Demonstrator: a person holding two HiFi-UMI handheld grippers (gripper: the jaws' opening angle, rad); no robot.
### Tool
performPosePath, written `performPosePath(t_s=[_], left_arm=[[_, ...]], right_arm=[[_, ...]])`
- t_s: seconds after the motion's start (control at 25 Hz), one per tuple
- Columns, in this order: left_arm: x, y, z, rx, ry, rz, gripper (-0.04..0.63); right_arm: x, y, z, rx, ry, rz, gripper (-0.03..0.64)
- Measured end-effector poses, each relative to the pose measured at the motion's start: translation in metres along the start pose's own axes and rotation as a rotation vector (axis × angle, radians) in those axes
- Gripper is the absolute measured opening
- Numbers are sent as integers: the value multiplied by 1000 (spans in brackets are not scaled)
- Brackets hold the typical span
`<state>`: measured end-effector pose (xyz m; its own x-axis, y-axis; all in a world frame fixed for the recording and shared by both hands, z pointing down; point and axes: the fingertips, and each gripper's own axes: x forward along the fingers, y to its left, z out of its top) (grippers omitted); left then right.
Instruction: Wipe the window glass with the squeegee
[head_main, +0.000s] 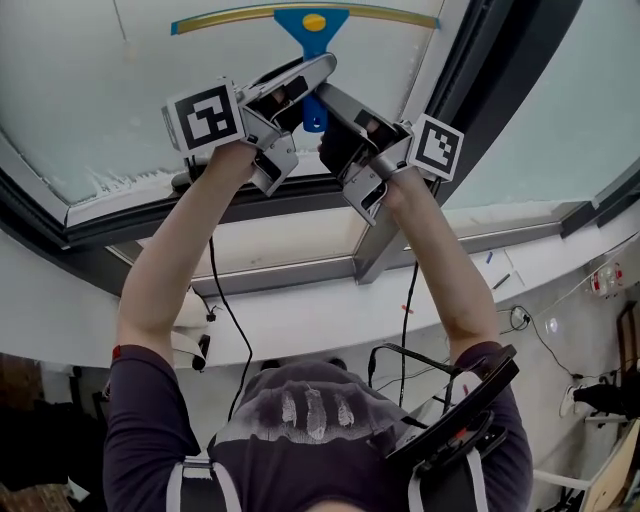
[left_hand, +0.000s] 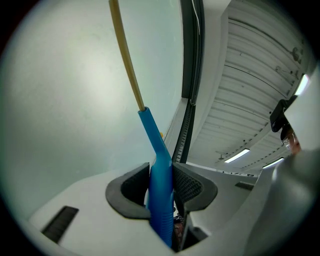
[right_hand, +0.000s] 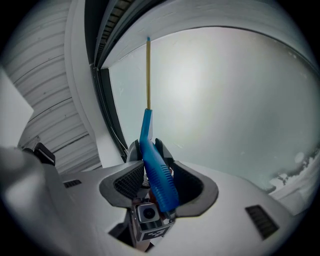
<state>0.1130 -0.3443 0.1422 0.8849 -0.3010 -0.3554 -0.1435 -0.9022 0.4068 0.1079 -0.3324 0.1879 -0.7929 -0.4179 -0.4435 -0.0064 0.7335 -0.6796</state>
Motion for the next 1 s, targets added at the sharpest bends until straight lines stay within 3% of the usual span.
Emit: performPosePath(t_s=[0.2,0.44,1.0], left_arm=[[-1,7,-6,-25,27,22,144],[-27,18,-52,-90,40,50,144],[-41,17,-114,-208,42,23,144]], right_arm=[[-2,-7,-2,41,-7,-12,172],[-28,-36,-39,59,-1,-37,172],[-68,-58,-87,179,20,-74,172]])
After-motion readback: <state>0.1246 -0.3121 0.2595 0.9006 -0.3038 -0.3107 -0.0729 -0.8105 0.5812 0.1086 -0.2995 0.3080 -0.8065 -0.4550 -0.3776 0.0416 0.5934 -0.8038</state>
